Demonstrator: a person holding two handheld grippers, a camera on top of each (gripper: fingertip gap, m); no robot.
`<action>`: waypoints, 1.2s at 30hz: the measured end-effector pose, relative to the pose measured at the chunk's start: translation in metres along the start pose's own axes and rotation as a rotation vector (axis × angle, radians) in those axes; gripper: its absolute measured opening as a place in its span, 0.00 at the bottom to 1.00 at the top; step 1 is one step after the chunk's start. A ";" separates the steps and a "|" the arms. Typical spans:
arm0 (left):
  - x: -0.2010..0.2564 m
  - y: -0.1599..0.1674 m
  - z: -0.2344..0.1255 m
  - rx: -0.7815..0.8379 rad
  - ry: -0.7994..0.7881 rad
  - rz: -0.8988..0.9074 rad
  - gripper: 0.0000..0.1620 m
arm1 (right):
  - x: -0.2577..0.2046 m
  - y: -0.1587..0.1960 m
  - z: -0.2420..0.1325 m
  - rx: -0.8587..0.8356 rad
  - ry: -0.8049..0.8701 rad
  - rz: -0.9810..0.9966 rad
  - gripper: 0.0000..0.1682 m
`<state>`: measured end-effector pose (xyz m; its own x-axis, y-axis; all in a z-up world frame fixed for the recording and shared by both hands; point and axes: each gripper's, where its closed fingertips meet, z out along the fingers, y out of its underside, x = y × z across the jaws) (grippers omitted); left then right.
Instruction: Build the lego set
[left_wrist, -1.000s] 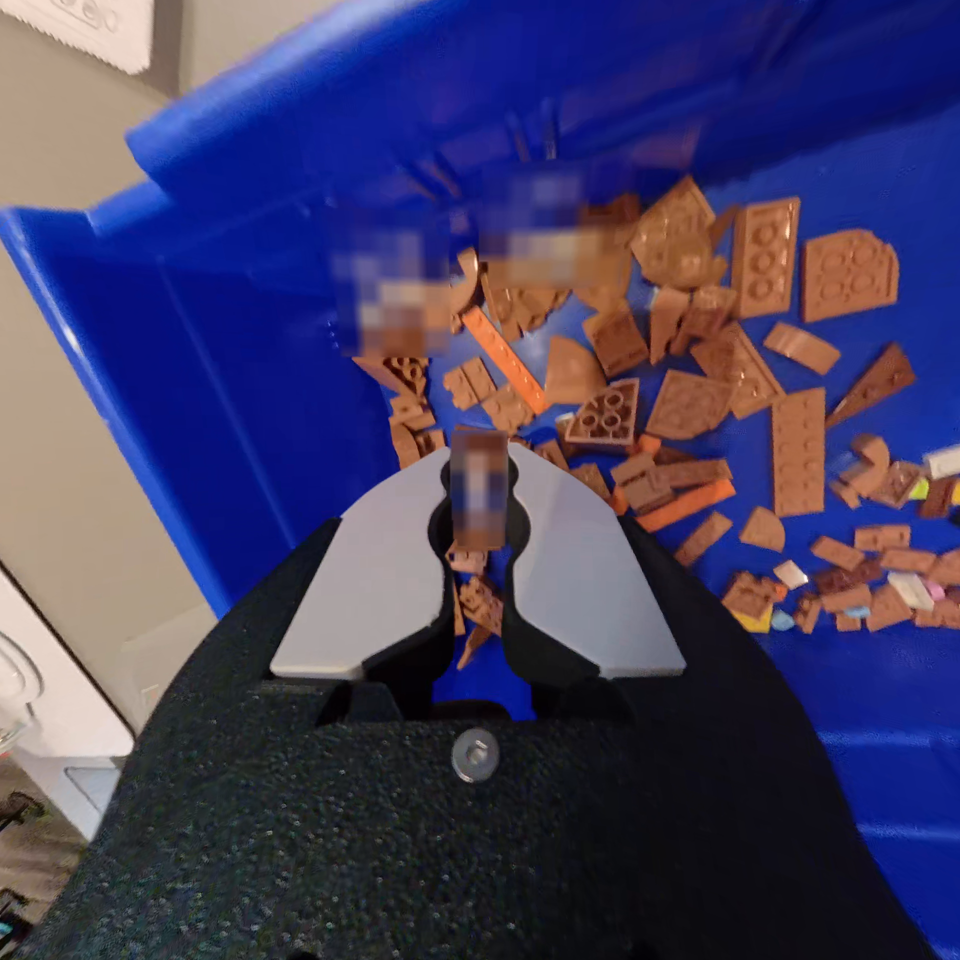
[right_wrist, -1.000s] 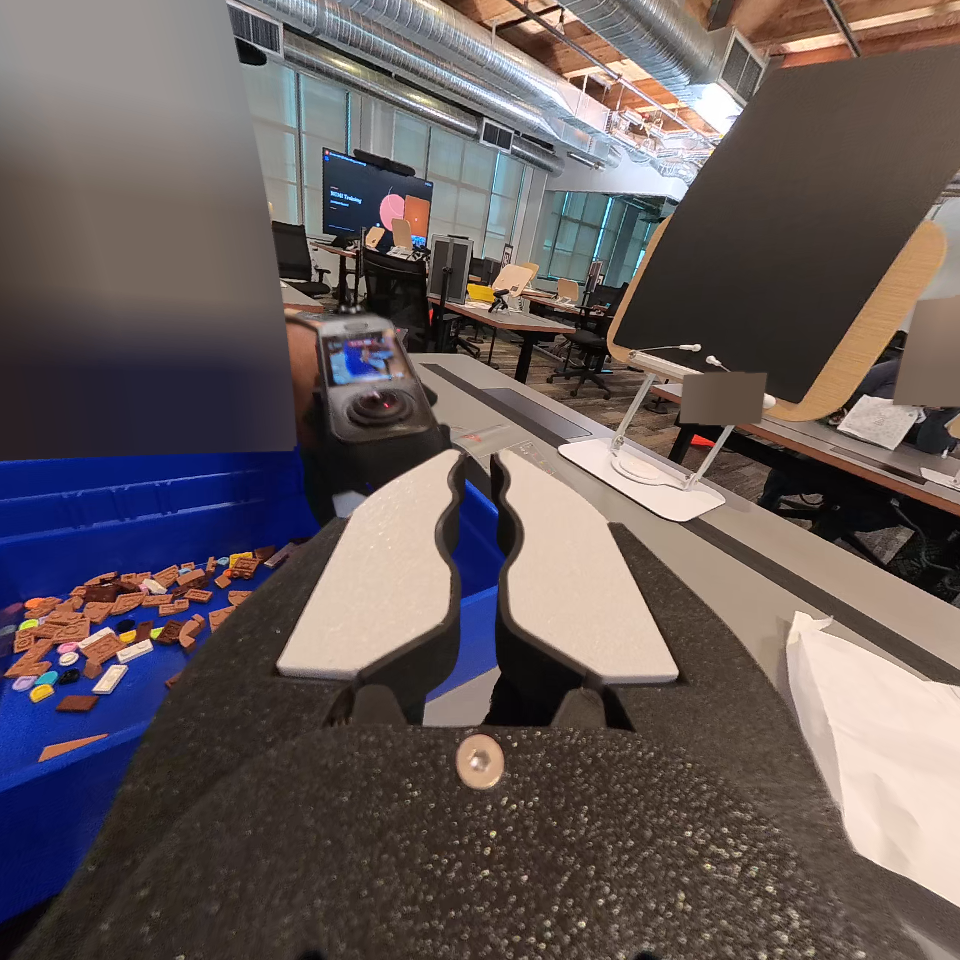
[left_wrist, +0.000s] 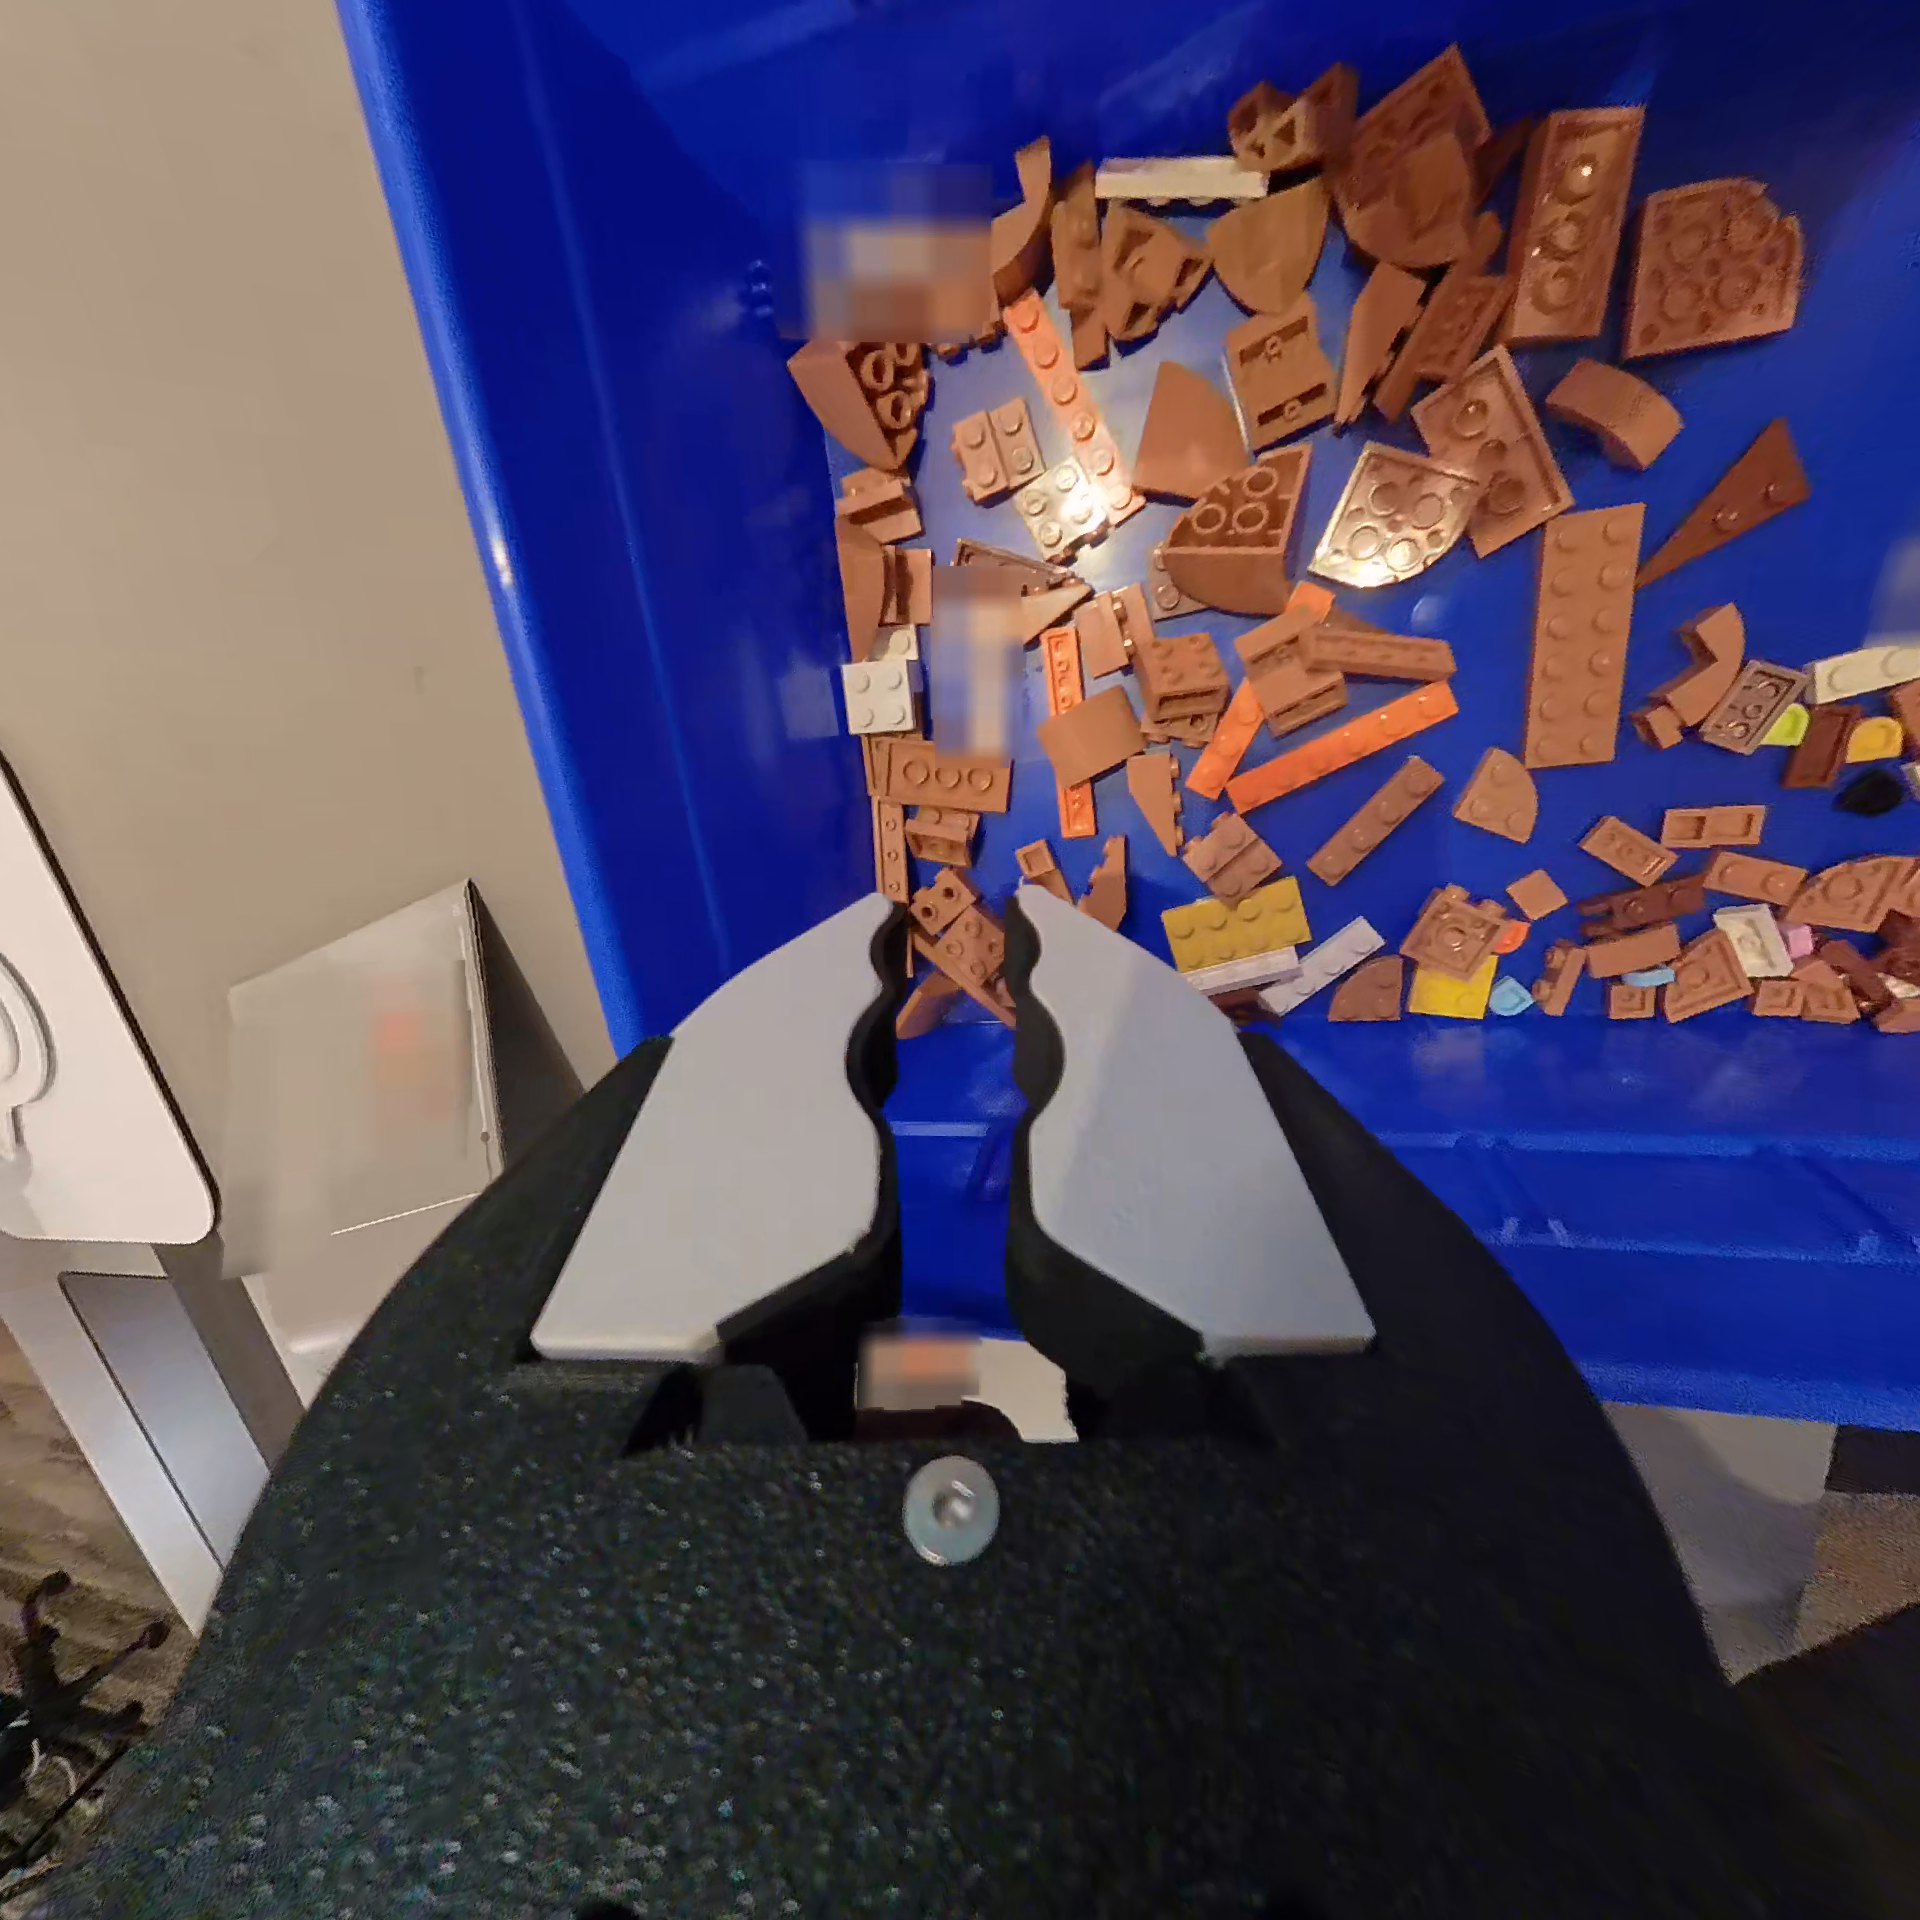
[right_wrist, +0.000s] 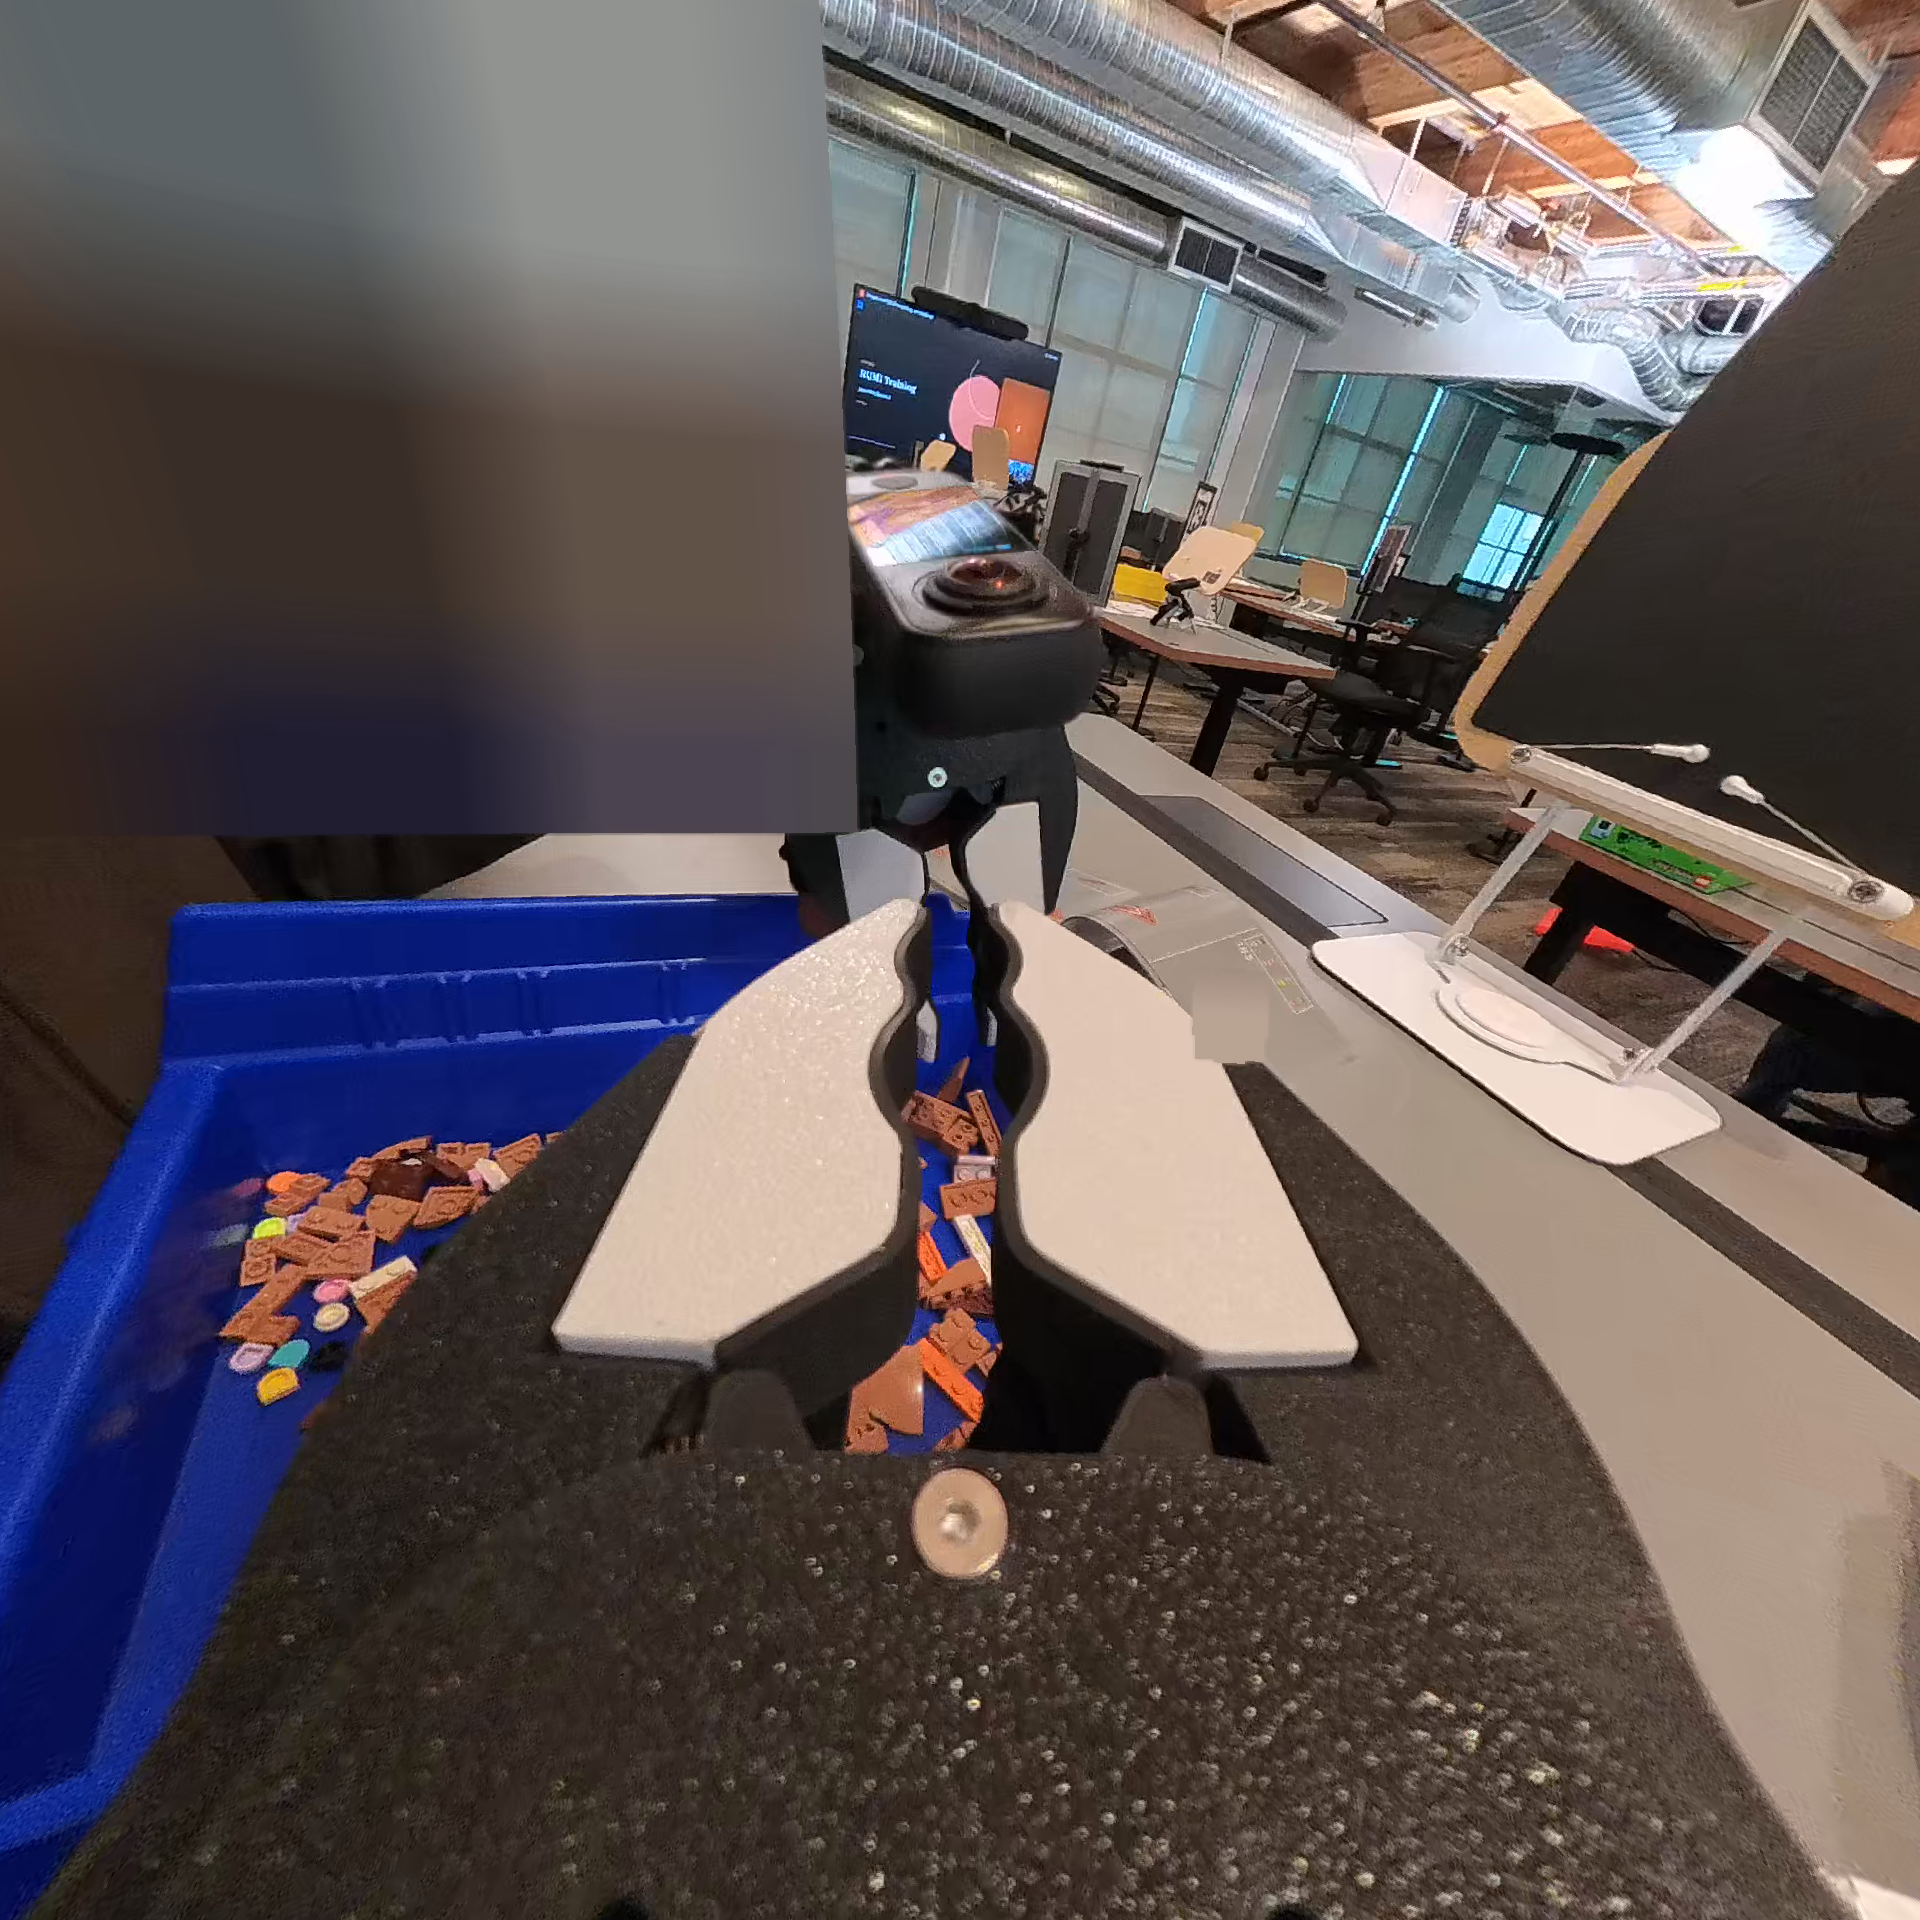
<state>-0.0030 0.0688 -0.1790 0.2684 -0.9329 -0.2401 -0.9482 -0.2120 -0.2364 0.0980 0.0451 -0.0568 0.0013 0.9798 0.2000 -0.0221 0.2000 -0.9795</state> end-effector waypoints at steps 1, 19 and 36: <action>0.002 0.000 0.001 -0.001 0.005 0.006 0.11 | -0.001 0.000 0.001 0.000 -0.003 -0.001 0.05; 0.052 -0.039 0.026 0.100 0.286 0.317 0.17 | -0.013 -0.002 -0.001 -0.007 0.021 -0.007 0.05; 0.062 -0.076 0.056 0.198 0.419 0.094 0.17 | 0.000 -0.019 -0.029 0.019 0.143 -0.048 0.05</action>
<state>0.0954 0.0439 -0.2287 0.0526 -0.9911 0.1219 -0.9039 -0.0992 -0.4162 0.1277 0.0409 -0.0387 0.1453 0.9599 0.2398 -0.0379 0.2476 -0.9681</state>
